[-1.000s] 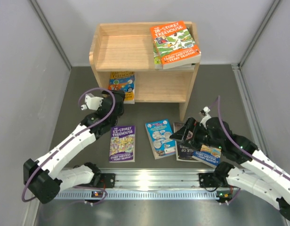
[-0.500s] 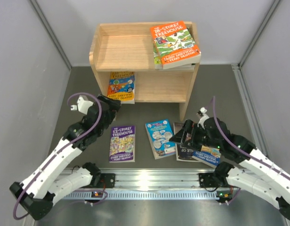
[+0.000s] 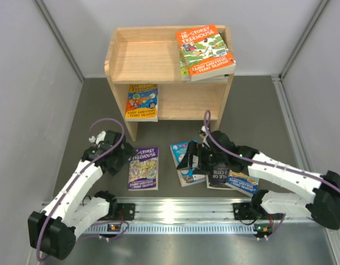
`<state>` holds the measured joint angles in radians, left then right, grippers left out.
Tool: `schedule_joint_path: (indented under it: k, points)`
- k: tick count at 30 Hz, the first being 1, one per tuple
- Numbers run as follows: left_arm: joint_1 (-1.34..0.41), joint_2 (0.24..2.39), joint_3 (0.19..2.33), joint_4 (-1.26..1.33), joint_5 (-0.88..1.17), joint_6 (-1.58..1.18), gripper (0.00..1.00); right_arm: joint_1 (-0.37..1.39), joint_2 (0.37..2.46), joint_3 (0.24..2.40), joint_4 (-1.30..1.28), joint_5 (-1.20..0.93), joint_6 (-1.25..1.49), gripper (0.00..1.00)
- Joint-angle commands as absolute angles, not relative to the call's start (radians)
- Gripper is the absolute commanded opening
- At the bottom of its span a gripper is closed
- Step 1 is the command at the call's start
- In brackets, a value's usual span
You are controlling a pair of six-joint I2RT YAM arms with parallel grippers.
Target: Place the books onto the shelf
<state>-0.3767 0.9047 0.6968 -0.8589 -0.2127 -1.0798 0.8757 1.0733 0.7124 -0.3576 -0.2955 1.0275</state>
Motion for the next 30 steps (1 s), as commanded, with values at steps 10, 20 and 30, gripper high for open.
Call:
schedule_joint_path:
  k: [10, 20, 30]
  points:
    - [-0.141, 1.023, 0.627, -0.821, 0.078, -0.860, 0.98, 1.005, 1.514, 0.903, -0.034, -0.288, 1.078, 0.98]
    - [-0.147, 0.942, 0.430, -0.661, 0.166, -0.904, 0.98, 1.020, 1.767, 0.980, 0.003, -0.235, 1.069, 0.96]
    - [-0.176, 1.034, 0.373, -0.440, 0.305, -0.917, 0.88, 1.057, 1.995, 1.052, -0.062, -0.170, 1.127, 0.94]
